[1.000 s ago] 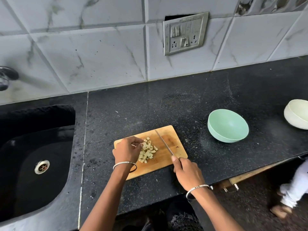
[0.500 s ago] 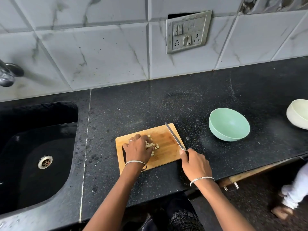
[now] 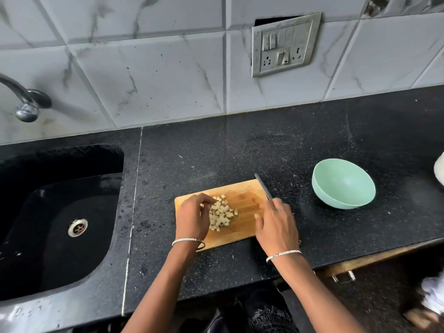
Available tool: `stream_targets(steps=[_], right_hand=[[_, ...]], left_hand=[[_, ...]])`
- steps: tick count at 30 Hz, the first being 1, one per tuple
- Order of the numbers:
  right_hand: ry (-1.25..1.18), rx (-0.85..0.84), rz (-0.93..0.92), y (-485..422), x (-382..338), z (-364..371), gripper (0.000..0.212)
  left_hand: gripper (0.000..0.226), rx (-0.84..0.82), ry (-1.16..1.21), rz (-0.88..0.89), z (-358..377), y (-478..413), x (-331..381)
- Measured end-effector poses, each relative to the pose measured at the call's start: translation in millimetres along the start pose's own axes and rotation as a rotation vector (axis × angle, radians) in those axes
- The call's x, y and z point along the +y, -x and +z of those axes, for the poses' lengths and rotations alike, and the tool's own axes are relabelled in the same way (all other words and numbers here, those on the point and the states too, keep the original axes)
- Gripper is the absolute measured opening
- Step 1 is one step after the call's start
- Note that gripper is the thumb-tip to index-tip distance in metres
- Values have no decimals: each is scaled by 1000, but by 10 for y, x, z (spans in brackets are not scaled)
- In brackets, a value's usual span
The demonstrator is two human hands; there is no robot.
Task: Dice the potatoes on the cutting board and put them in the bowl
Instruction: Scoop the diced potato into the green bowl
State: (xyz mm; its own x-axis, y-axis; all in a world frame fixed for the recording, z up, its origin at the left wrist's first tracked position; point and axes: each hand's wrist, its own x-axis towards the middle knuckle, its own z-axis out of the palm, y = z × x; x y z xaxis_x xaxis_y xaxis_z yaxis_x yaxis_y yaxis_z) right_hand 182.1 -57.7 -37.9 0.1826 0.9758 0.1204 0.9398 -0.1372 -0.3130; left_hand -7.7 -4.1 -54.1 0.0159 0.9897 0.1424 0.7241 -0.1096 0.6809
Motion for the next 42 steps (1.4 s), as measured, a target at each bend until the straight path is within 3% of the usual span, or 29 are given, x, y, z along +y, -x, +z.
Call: stream_targets(steps=[3, 9, 15, 23, 27, 34, 38, 42], right_hand=[[-188, -142, -128, -158, -185, 137, 26], [-152, -231, -239, -339, -362, 539, 47], [-184, -138, -173, -376, -340, 535, 24], [-207, -277, -129, -542, -281, 328, 8], [-117, -348, -159, -515, -287, 361, 11], [-270, -218, -81, -550, -169, 309, 12], [-337, -202, -138, -626, -235, 297, 16], [-247, -311, -330, -707, -496, 349, 30]], left_hand=[[16, 4, 24, -50, -136, -13, -25], [15, -39, -27, -128, -236, 38, -206], [16, -38, -47, -186, -253, 61, -338], [23, -80, -36, -177, -214, 76, -310], [46, -105, -36, -199, -215, 59, -347], [108, -343, -82, -194, -215, 3, -284], [102, -311, -138, -182, -150, -32, -219], [84, -283, -114, -159, -115, -32, -185]])
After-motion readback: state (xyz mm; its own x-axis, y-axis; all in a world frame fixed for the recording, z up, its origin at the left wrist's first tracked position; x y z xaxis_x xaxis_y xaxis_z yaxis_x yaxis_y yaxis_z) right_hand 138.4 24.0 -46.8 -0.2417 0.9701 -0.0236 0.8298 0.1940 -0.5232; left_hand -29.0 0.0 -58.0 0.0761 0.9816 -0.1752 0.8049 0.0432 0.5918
